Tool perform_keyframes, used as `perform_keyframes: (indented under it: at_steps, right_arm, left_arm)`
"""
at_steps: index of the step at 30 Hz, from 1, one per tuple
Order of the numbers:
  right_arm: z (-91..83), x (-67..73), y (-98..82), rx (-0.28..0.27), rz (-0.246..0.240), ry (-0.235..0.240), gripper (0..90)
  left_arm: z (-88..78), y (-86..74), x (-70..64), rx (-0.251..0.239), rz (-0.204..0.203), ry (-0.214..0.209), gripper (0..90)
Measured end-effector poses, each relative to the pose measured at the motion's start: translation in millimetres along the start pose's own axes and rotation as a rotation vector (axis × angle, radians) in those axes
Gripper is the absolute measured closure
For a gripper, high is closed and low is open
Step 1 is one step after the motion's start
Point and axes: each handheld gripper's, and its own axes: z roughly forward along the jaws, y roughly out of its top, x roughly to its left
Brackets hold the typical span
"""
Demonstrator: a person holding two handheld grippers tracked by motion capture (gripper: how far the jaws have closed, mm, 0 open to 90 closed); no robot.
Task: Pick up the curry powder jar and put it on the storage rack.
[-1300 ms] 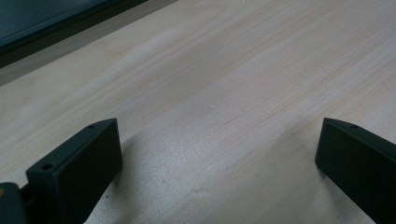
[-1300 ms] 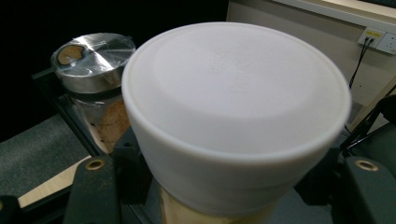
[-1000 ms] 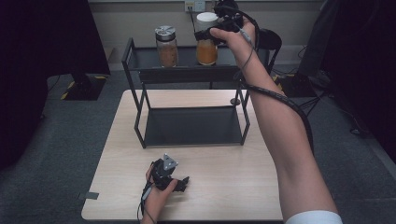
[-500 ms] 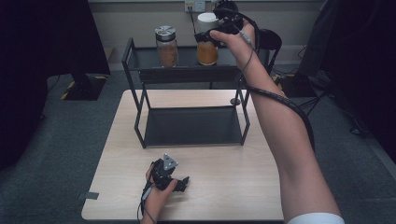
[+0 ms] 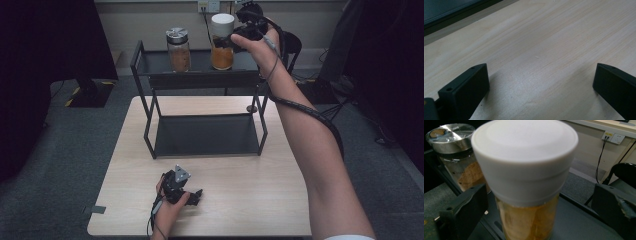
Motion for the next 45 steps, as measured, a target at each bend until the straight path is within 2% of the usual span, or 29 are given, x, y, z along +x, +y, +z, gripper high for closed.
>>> perform_keyframes:
  at_steps: [3,7,12,21,35,45]
  right_arm:
    - [-4.1,3.5,-2.1,0.007,-0.001,-0.007,0.2]
    - [-9.5,4.6,-7.4,0.005,-0.001,0.020,0.2]
    - [-14.7,11.0,-14.5,0.005,-0.010,0.026,0.7]
    - [-27.3,22.9,-28.2,-0.021,-0.008,-0.001,1.2]
    - [-31.0,36.1,-50.9,-0.014,-0.036,0.054,1.3]
    - [-34.0,43.6,-68.5,-0.010,-0.062,0.057,1.3]
  left_arm:
    - [0.0,0.0,0.3,0.000,0.001,-0.001,0.0]
    - [0.1,-0.2,0.2,-0.001,-0.001,-0.001,0.0]
    - [0.1,-0.2,0.2,-0.001,0.000,-0.001,0.0]
    - [-0.1,0.2,0.4,0.001,0.000,-0.002,0.0]
    - [-0.1,0.3,0.4,0.002,0.000,-0.002,0.0]
    - [-0.2,0.4,0.5,0.002,-0.001,-0.003,0.0]
